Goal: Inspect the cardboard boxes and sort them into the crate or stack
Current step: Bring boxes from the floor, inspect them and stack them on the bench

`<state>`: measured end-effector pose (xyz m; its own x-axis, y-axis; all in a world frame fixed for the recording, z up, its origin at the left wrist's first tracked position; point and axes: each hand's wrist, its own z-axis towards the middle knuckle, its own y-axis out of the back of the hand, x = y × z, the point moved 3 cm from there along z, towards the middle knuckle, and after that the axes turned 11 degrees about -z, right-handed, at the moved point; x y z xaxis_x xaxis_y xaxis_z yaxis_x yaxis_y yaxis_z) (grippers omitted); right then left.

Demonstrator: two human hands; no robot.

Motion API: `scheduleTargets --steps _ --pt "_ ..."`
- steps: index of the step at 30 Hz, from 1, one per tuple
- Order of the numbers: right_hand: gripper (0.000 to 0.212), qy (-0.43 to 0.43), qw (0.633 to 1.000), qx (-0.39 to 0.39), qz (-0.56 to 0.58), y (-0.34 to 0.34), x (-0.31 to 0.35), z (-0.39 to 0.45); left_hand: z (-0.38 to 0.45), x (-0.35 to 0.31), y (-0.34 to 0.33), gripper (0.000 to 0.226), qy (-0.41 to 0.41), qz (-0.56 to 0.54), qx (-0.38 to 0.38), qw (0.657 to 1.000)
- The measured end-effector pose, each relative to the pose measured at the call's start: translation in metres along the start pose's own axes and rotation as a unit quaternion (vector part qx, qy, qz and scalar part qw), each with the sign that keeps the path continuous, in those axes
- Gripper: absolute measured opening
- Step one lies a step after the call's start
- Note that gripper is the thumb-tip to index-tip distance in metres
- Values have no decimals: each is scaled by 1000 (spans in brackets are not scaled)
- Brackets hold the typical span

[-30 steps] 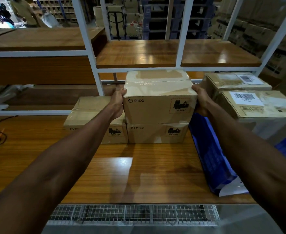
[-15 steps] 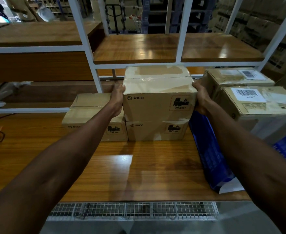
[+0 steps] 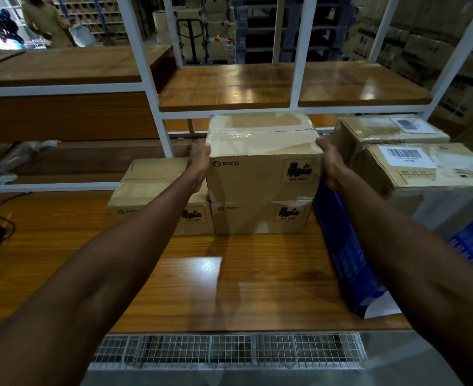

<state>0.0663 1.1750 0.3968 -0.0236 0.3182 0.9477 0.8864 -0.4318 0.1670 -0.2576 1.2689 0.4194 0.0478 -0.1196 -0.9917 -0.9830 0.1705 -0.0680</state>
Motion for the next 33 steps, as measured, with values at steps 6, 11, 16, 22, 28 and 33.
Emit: scheduleTargets --steps 6,11,16,22,28,33 --pt "59 7 1000 16 -11 0 4 1 -5 -7 0 33 19 -18 -6 1000" --pt "57 16 999 25 -33 -2 10 -1 -5 -6 5 31 25 -20 4 999" --pt "55 9 999 11 -43 -3 9 0 -9 -7 4 32 19 -19 18 999" --pt "54 5 999 1 -39 -3 9 -7 -15 -12 2 33 26 -17 30 999" --pt "47 50 997 4 -62 -1 23 -46 -29 -24 6 50 -18 16 -3 1000" --pt "42 88 993 -15 -79 11 13 -76 -60 -29 7 45 -95 -4 -83 992"
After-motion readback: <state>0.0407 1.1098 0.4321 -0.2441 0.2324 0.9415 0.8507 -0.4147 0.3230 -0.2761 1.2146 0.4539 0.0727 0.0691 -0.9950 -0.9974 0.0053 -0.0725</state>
